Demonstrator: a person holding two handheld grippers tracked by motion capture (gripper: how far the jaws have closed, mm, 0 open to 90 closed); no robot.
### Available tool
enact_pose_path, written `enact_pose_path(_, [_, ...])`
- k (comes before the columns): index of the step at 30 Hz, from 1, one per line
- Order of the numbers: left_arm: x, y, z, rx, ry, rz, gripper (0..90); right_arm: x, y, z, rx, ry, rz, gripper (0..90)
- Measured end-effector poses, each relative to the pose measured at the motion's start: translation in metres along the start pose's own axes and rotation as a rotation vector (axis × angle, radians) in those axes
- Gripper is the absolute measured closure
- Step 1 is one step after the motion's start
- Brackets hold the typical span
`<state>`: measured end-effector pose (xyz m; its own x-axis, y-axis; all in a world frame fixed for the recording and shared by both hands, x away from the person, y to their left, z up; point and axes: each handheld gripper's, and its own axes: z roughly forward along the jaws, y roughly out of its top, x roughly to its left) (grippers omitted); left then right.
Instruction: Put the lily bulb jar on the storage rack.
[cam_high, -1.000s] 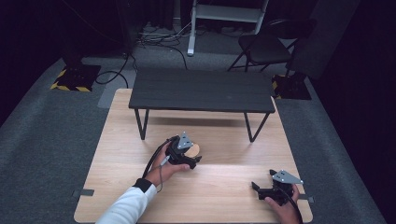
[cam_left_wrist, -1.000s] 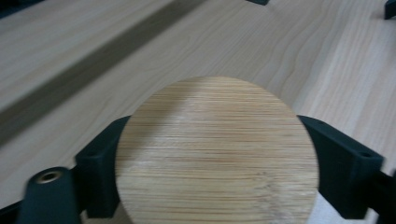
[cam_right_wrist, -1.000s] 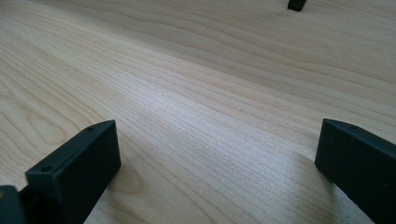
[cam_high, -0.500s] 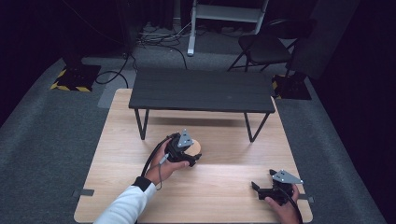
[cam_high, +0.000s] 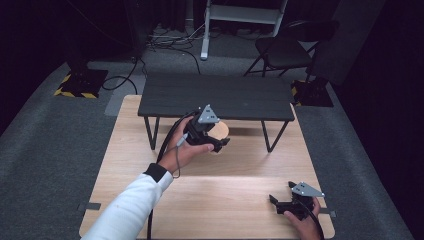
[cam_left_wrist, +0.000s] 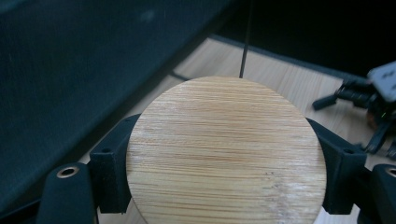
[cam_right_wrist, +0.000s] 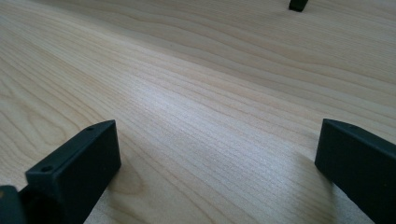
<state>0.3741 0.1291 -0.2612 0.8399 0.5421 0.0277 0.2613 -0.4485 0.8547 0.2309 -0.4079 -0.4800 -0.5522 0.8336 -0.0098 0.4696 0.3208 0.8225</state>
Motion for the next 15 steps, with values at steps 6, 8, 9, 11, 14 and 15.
enact_pose_path(6, [0.002, 0.040, 0.000, 0.006, 0.013, 0.032, 23.8, -0.001, 0.000, 0.000, 0.001, 0.004, -0.003, 0.0])
enact_pose_path(8, [0.005, 0.058, 0.001, 0.006, 0.019, 0.046, 23.7, -0.001, 0.000, 0.000, 0.002, 0.006, -0.004, 0.0])
enact_pose_path(9, [0.008, 0.065, 0.002, 0.000, 0.017, 0.045, 23.8, -0.001, 0.000, 0.000, 0.001, 0.006, -0.004, 0.0])
enact_pose_path(11, [0.016, 0.072, 0.004, -0.014, 0.003, 0.022, 23.8, -0.001, 0.000, 0.000, 0.001, 0.008, -0.005, 0.0])
enact_pose_path(14, [0.019, 0.078, 0.009, -0.029, 0.036, 0.015, 23.8, -0.002, 0.000, 0.000, 0.001, 0.008, -0.006, 0.0])
enact_pose_path(15, [0.021, 0.081, 0.011, -0.028, 0.041, 0.008, 23.7, -0.002, 0.000, 0.000, 0.001, 0.009, -0.006, 0.0])
